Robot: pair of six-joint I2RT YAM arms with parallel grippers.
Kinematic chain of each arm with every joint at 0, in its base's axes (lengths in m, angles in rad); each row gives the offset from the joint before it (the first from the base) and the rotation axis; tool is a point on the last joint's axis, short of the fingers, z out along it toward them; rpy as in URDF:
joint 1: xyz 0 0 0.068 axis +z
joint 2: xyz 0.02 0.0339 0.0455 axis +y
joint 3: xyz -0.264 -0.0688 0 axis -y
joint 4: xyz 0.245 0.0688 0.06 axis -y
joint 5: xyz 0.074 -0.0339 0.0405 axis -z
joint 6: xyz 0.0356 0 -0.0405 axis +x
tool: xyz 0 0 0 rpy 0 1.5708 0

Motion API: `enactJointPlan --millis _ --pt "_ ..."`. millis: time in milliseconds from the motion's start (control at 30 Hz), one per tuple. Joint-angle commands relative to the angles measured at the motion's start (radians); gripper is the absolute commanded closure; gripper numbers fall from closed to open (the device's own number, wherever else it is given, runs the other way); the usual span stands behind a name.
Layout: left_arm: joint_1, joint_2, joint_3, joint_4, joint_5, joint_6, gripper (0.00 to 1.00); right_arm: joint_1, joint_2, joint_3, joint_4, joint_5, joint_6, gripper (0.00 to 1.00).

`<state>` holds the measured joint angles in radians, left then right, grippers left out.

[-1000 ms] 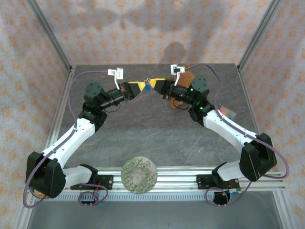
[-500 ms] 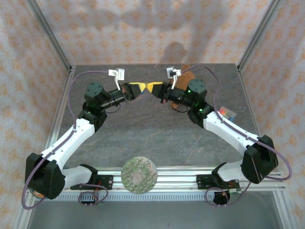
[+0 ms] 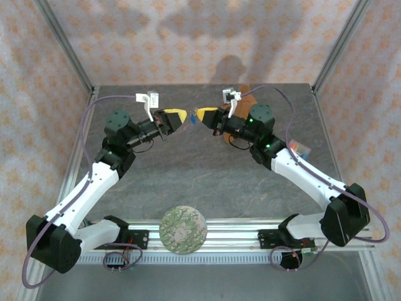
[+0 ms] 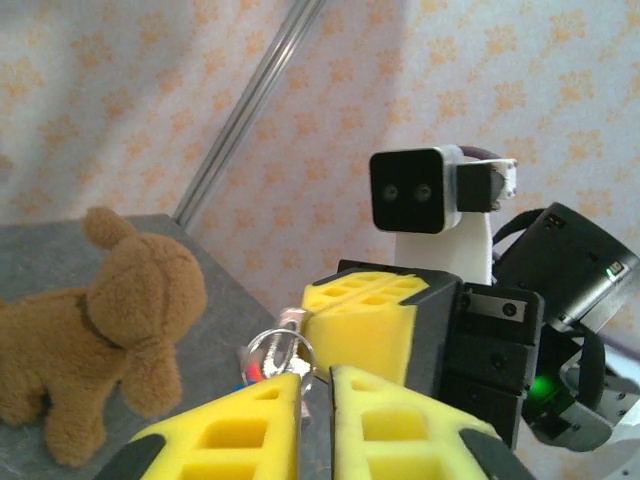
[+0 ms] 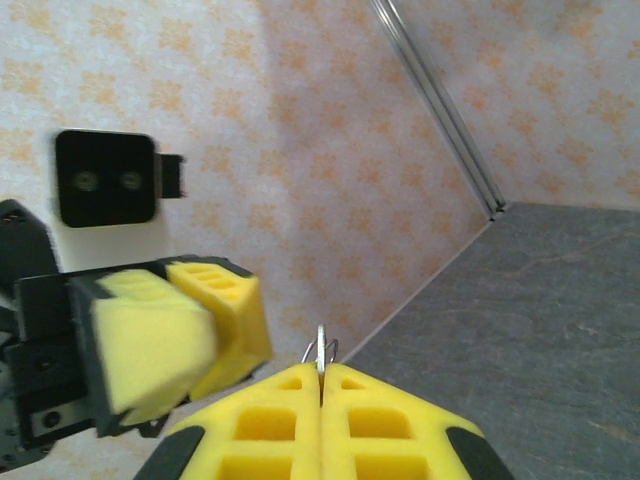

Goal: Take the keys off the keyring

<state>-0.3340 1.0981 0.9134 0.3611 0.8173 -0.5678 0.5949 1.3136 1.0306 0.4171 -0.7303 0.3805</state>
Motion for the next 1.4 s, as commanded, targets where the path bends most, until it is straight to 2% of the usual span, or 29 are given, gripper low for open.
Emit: enactJointPlan --millis 0,67,200,367,800,1367 --pt "-0.003 -0.037 -0.007 -0.065 -0.046 0.067 0.80 0.006 -0.022 0.035 -0.009 0.024 -0.025 1.00" --pt "-0.003 -0.046 -0.009 -0.080 -0.058 0.076 0.77 0.005 -0.023 0.034 -0.005 0.016 -0.027 1.00" --pt "-0.002 -0.041 -0.001 -0.098 -0.057 0.080 0.64 0.004 -0.028 0.026 0.012 -0.019 -0.037 1.00" --pt "0.017 -0.024 0.008 -0.085 -0.025 0.049 0.56 -0.018 -0.028 0.013 0.053 -0.073 -0.021 1.00" --pt "0.052 0.013 0.045 -0.079 0.070 -0.008 0.52 -0.099 0.024 0.028 0.176 -0.231 0.066 1.00" --pt "0.072 0.067 0.073 0.016 0.180 -0.100 0.51 -0.104 0.060 0.045 0.250 -0.329 0.113 1.00"
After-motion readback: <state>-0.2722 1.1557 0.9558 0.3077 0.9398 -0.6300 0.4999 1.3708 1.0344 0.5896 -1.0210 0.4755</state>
